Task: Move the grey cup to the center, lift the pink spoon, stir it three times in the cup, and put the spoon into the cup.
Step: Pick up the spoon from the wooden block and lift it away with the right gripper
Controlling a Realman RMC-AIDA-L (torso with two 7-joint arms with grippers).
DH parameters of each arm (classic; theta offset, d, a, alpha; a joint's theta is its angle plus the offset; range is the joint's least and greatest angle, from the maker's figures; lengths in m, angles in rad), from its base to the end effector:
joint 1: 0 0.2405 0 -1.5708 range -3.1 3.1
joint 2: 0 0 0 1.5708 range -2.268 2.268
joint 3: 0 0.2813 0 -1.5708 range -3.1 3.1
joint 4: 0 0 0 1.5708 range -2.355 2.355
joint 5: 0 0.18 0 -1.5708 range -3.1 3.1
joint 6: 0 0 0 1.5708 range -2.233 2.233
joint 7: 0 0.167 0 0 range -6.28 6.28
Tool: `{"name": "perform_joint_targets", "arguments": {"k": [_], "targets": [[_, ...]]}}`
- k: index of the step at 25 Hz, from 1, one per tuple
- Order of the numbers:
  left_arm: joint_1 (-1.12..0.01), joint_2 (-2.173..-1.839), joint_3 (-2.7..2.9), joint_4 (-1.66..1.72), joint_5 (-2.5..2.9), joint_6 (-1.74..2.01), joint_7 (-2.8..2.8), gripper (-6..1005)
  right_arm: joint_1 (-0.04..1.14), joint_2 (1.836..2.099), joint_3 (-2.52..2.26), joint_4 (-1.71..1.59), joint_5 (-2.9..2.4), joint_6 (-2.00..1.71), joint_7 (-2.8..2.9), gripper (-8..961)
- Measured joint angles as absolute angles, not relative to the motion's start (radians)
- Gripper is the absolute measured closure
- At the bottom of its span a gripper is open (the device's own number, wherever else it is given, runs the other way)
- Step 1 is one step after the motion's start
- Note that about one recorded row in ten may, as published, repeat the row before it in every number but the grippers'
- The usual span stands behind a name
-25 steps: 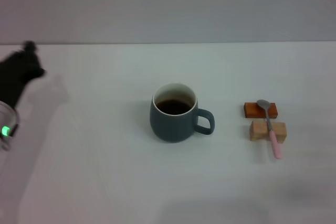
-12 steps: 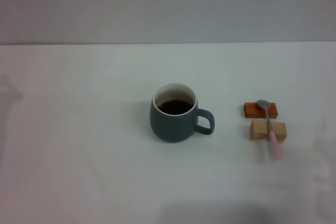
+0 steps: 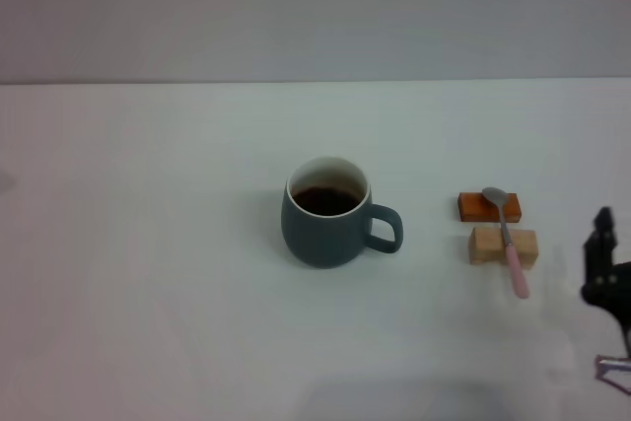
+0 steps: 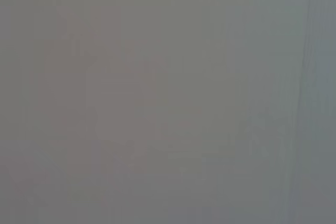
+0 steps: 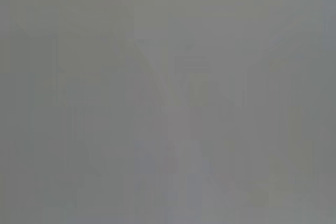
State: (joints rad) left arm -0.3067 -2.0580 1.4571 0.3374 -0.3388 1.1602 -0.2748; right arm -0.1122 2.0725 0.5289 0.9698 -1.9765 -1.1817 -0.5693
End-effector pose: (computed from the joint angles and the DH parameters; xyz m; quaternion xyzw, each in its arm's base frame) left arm -0.3627 0.3359 0.0887 -0.5217 -0.2601 -0.3737 0.7214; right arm 0.2854 0.2106 -0.0520 -0.6400 0.2794 0.2688 0.6634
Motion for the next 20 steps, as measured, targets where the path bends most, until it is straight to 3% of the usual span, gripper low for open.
{"name": "perform_joint_targets", "arguments": {"k": [10, 17, 20], "targets": [[-0.311, -2.057, 1.456, 0.337, -0.332, 1.169, -0.273, 1001, -0.077, 2.072, 0.488, 0.929, -1.976, -1.091, -0.569, 428], [-0.314, -2.057, 1.456, 0.337, -0.331, 1.169, -0.273, 1001, -0.013, 2.034, 0.462, 0.919, -1.976, -0.992, -0.5, 424], [-0.314, -2.056, 1.457, 0.339, -0.33, 1.169, -0.272, 1001, -0.007, 2.032, 0.46, 0.913, -1.984, -0.989, -0.464, 423]]}}
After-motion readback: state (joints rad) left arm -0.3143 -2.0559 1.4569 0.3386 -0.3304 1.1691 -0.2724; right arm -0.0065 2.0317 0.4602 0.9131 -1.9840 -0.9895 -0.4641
